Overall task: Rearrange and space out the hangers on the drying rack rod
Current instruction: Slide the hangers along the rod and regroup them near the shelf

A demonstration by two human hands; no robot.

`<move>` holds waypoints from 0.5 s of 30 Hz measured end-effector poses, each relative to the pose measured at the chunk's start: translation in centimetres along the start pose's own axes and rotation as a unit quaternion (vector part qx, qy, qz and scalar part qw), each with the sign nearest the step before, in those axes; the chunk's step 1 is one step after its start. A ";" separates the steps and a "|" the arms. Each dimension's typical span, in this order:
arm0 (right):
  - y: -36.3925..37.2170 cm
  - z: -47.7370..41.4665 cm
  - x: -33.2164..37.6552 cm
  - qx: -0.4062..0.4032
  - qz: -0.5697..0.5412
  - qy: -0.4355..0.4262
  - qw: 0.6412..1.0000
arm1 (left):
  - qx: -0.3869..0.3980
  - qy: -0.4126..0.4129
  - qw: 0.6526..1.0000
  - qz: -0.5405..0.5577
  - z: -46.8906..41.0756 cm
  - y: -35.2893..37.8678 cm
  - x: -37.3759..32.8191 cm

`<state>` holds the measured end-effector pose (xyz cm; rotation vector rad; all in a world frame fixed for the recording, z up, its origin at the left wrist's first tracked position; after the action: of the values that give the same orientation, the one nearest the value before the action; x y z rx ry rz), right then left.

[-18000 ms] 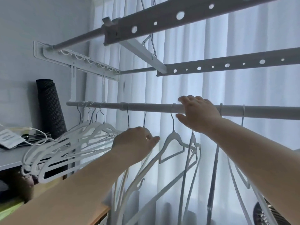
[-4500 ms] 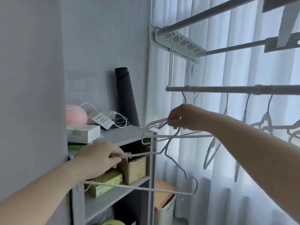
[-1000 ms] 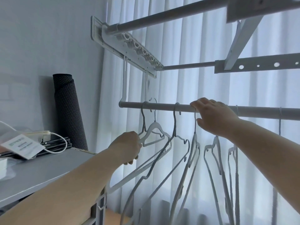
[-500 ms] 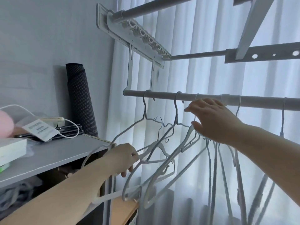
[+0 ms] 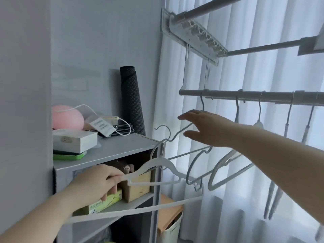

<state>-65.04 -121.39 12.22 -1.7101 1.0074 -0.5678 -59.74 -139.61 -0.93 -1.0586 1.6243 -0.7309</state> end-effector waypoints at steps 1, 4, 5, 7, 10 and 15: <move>0.2 -0.2 1.1 0.010 -0.016 -0.002 1.000 | -0.001 0.001 1.000 0.000 0.8 -0.4 0.5; 1.6 -1.0 4.7 0.069 -0.104 0.001 0.992 | -0.010 0.001 1.000 -0.001 3.0 -2.0 2.5; 2.2 -1.3 6.0 0.092 -0.137 0.002 0.986 | -0.014 0.000 1.000 -0.001 3.8 -2.6 3.3; 3.1 -1.5 8.4 0.124 -0.190 0.008 0.974 | -0.016 -0.005 1.000 0.004 5.4 -3.6 4.9; 3.4 -1.3 10.8 0.135 -0.253 0.025 0.958 | -0.013 -0.004 1.000 0.024 7.5 -4.5 6.5; 3.3 0.6 13.1 0.152 -0.313 0.047 0.936 | 0.008 0.009 0.997 0.072 9.7 -4.5 7.4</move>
<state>-58.69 -132.47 7.66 -1.7149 0.3827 -1.1609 -49.93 -147.85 -3.00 -0.9153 1.6892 -0.6570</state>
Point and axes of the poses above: each hand's wrist, its own z-axis away from the middle knuckle, its own y-axis out of the palm, x = y × z, the point moved 9 cm from there along -z, towards the middle knuckle, and after that the axes turned 10 degrees about y, right-handed, at the moved point
